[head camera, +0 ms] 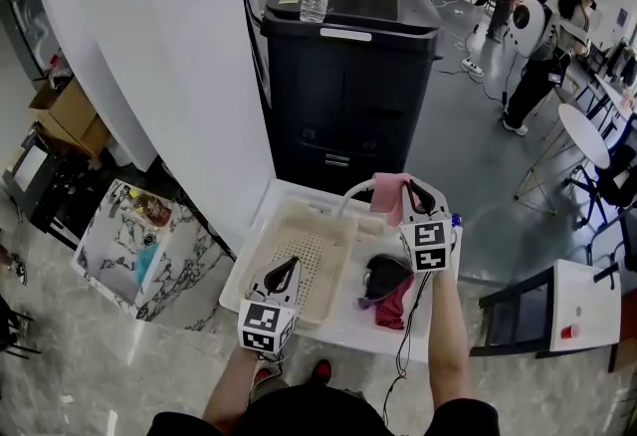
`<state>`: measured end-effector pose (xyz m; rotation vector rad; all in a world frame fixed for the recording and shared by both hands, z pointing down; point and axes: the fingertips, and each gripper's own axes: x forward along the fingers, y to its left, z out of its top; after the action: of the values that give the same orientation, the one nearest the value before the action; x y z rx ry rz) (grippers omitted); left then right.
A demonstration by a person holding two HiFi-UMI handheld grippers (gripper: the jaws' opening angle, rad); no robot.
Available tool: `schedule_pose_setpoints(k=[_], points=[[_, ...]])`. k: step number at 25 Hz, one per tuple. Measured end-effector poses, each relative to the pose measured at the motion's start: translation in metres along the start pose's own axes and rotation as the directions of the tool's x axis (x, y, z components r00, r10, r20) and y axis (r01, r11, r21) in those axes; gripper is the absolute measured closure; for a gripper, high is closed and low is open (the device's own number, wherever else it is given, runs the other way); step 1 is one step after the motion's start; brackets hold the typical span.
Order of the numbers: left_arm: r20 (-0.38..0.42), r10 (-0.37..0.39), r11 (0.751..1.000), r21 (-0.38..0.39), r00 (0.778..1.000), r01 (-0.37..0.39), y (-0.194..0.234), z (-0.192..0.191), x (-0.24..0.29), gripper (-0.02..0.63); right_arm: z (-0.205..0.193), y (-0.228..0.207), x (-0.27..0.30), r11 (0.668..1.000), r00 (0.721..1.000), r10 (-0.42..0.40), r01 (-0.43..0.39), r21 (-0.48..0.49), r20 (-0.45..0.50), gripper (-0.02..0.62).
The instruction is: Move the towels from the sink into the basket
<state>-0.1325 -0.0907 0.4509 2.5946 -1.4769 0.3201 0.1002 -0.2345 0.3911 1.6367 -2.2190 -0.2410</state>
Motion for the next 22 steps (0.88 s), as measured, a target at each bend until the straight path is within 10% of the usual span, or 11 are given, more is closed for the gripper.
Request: schedule_pose_setpoints(k=[22], points=[[0.015,-0.007,1.000,0.021,1.000,0.007,-0.012,0.004,-0.017,0.603,0.034,0.048,-0.111,0.986,0.981,-0.050,0.018,0.168,0.189,0.554]])
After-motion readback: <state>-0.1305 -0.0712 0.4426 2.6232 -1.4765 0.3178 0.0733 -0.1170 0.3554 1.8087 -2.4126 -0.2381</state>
